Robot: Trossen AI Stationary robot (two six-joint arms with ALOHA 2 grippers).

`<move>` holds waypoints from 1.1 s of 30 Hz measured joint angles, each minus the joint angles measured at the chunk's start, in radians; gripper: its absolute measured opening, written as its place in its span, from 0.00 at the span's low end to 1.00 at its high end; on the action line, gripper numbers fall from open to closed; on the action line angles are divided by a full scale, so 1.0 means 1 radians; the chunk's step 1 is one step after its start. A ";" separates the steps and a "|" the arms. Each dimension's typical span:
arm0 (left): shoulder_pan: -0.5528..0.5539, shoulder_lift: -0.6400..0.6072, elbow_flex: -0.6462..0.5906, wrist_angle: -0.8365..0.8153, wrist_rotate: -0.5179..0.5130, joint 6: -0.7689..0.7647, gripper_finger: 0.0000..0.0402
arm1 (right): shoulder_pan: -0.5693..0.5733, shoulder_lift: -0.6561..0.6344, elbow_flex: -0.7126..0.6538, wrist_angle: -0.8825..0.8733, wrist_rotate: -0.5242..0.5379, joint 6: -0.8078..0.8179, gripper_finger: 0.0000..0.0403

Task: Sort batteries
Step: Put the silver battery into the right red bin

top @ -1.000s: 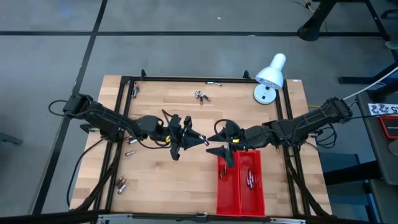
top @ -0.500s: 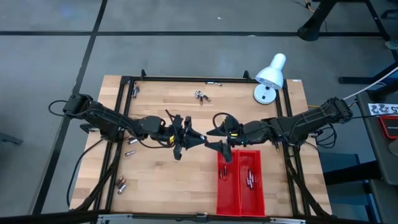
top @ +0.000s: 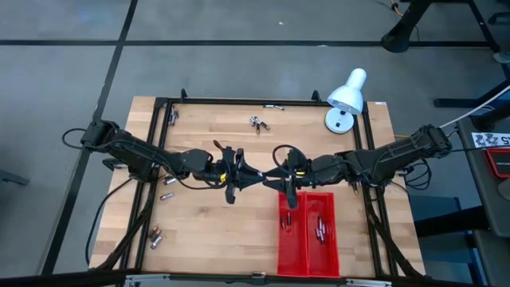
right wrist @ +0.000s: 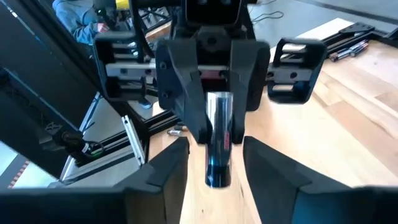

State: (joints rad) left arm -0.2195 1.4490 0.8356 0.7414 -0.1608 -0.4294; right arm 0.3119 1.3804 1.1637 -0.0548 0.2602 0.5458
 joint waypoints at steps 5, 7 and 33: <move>0.000 0.000 0.000 0.011 0.000 0.000 0.13 | 0.002 0.011 0.001 -0.002 -0.010 0.000 0.37; 0.000 0.000 0.000 0.013 -0.003 0.000 0.13 | 0.002 0.021 0.001 0.008 -0.010 0.000 0.37; -0.003 -0.001 0.002 -0.051 -0.063 -0.041 0.13 | 0.002 0.038 0.000 0.000 0.019 -0.019 0.12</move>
State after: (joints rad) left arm -0.2230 1.4479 0.8371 0.6900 -0.2241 -0.4707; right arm 0.3134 1.4185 1.1633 -0.0546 0.2789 0.5265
